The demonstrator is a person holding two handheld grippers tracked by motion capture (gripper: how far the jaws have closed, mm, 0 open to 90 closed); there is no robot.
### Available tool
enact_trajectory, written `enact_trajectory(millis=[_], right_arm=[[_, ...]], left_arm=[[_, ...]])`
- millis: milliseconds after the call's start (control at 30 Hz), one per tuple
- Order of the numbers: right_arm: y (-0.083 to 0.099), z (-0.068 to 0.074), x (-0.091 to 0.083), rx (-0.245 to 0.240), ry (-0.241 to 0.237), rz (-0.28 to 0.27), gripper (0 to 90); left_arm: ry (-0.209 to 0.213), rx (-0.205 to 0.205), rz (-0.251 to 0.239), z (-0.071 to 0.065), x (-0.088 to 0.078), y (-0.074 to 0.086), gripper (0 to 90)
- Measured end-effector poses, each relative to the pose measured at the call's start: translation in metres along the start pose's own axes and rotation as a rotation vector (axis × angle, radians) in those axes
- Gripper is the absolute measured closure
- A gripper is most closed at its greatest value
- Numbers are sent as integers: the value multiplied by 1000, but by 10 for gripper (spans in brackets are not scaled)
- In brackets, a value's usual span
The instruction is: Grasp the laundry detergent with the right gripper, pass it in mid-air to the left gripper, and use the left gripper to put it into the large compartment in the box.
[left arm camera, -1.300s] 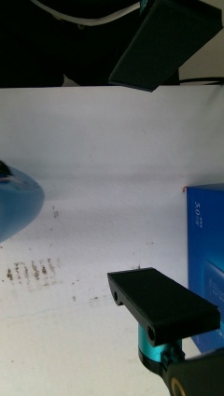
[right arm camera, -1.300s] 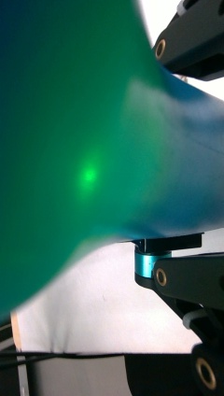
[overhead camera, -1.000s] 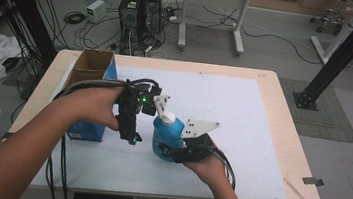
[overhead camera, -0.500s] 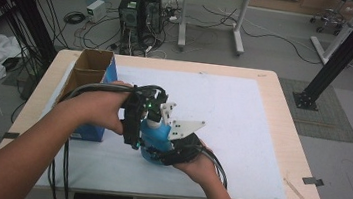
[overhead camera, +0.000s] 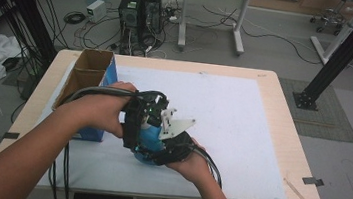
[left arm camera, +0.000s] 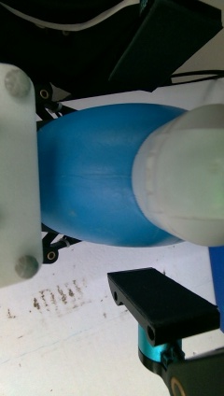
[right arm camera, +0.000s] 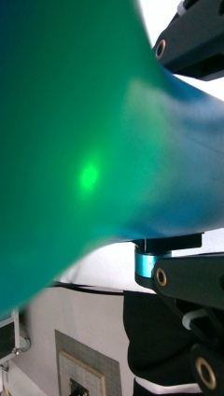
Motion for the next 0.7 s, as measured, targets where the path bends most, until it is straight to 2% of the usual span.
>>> enact_trajectory(millis=[67,100,367,467,700], right_arm=[[0,0,1,-2,-1,0,462],[-1,1,2,-4,-3,2,462],[-1,0,2,-5,0,4,462],[-1,0,2,-6,-1,5,462],[-1,1,3,-10,-4,9,462]], left_arm=[[-4,9,15,0,1,1,62],[1,7,19,-1,2,2,90],[-6,11,27,-1,2,0,96],[-5,17,36,-1,4,0,124],[4,6,48,-2,5,0,154]])
Point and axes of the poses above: each handheld gripper's, and its own axes: x roughly forward along the jaws, y roughly out of its underside, z roughly to its left, the point moved 5 cm from there along x, roughly forward along the jaws, and after that the axes turned 1 degree about -z, right-handed, at the moved point
